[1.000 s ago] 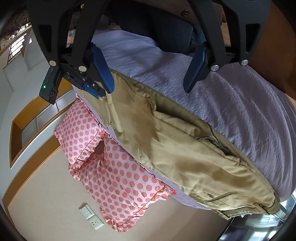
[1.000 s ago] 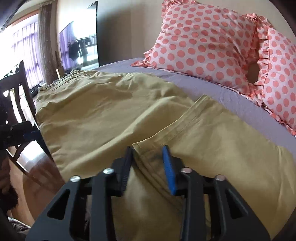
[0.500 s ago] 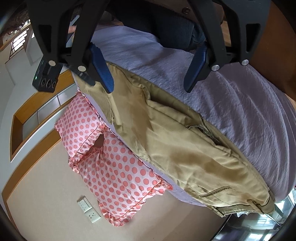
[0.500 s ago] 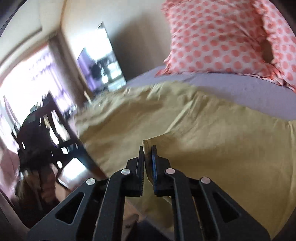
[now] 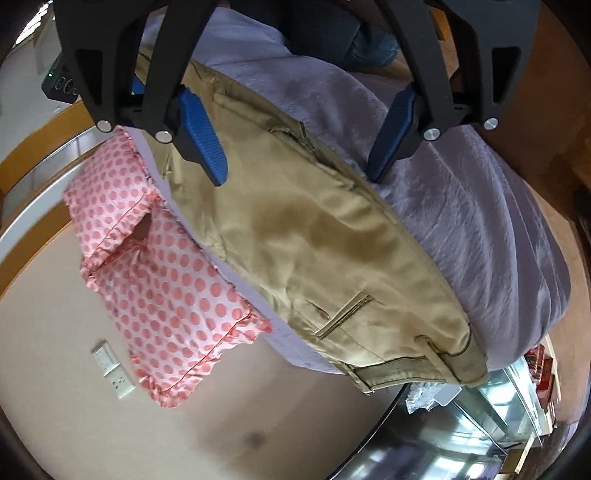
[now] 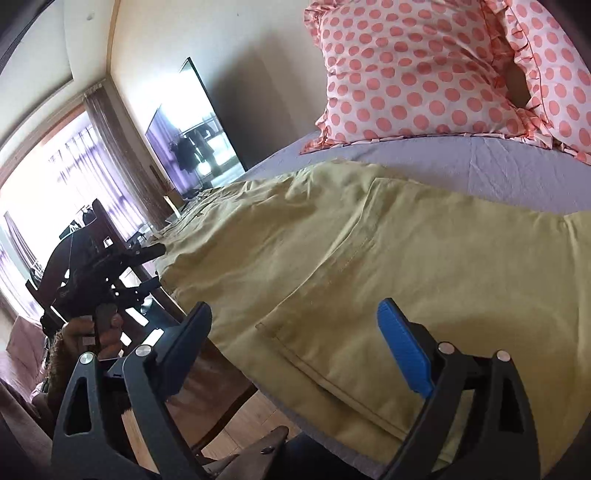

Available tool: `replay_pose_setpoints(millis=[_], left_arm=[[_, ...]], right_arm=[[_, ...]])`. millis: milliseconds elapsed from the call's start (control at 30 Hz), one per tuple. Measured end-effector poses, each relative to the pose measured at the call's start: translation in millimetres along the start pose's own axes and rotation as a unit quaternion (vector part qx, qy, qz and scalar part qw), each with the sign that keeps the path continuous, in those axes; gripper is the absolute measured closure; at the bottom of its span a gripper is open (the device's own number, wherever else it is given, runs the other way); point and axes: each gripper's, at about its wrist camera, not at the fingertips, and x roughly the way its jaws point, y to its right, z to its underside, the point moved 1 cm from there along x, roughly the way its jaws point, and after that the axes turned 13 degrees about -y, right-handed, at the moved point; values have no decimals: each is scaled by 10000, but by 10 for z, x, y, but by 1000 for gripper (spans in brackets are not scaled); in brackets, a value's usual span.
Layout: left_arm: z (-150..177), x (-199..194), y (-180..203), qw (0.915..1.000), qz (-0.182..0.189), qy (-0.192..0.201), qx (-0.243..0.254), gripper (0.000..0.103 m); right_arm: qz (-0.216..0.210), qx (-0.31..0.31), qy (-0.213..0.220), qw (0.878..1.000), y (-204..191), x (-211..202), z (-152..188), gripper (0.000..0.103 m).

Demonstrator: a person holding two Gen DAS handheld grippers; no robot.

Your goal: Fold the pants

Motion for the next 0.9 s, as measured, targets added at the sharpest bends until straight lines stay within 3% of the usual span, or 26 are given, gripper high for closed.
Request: replay_pose_setpoints(millis=[267,400,667,767,833,900], left_arm=[[-37,-10,300,9987,-457,73,198,24],[-126,48,268,9980,-626,-4,46,25],[-472,34,-20,9975,-305,231,-586,29],[-613,48,-184,9944,-25,299,-1011,49],[-657,50,-285,9920,60,321,-1216,91],[-662,-1,-233,9923,129,429,-1154,93]], right_arm=[[-141,246,-136,9995,104,83,13,10],[-151,247,-123,9995,104,77,19,10],[-227,263,-70,9994,124,64,38,10],[-285,282,-39,9992,129,41,50,10],[-320,303,-7,9990,140,12,69,10],[-342,333,42,9989,160,-31,85,10]])
